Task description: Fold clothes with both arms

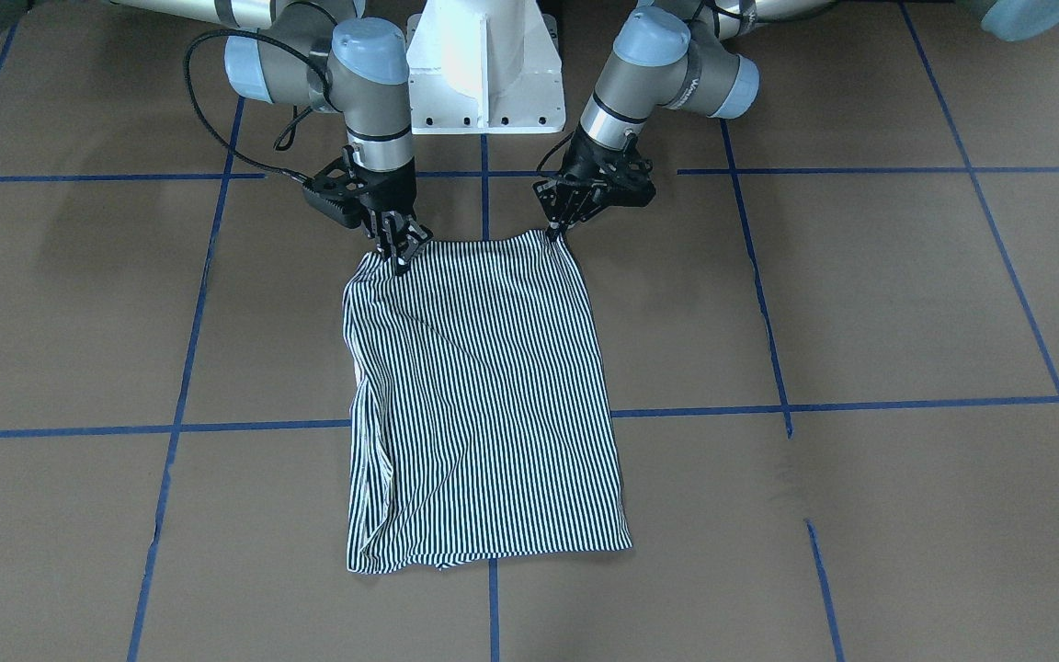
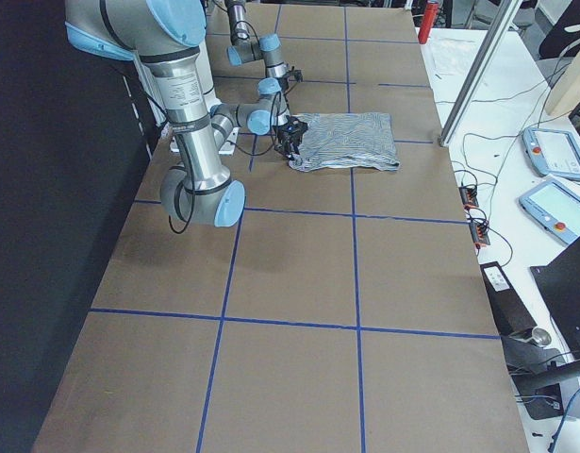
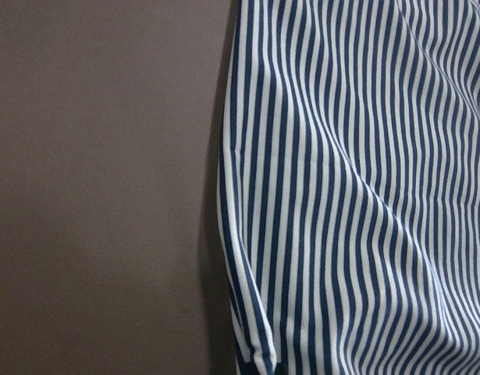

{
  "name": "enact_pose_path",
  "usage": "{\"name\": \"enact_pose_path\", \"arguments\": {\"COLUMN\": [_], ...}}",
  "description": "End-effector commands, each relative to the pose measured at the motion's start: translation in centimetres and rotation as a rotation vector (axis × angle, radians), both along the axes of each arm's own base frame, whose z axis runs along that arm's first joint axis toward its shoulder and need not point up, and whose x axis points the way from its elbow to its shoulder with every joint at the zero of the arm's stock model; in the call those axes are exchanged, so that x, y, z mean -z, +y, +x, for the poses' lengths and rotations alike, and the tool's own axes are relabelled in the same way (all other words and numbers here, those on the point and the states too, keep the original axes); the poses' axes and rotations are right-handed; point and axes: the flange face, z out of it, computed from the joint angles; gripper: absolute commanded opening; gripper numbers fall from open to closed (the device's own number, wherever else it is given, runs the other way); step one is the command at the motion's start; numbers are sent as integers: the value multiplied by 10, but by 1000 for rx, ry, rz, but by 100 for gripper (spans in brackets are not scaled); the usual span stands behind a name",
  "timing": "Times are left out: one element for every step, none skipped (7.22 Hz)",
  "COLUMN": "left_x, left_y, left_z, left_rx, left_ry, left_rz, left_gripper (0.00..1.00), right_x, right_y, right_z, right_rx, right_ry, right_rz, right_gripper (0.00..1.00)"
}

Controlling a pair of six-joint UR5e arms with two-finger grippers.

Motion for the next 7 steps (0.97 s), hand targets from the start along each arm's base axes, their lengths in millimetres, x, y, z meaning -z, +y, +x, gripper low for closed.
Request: {"name": "enact_pose_path", "arguments": {"left_x": [0,1,8,27,51,88,118], "left_y": [0,0,2,4,11,22,36], "left_z": [0,0,-4,-17,-36,-67,-103], "left_rx": [-1,-1,-7,-9,-37,-49,-75], "left_ry": [0,0,13,47,56,47,44], "left_rz": [0,0,4,13,3,-4,-16], "left_gripper": [0,0,0,0,0,0,0], "right_x": [2,3,7,29,54,87,112], "right_y": [0,0,0,2,9,26,52], "right_z": [1,1,4,20,47,83,114], "right_rx": [-2,-3,-5,-6,-8,0,14], "right_ry": [-5,-5,-13,-57,-88,-73,-89], "right_rz": [1,2,4,17,26,14,1], "right_gripper": [0,0,0,0,0,0,0]}}
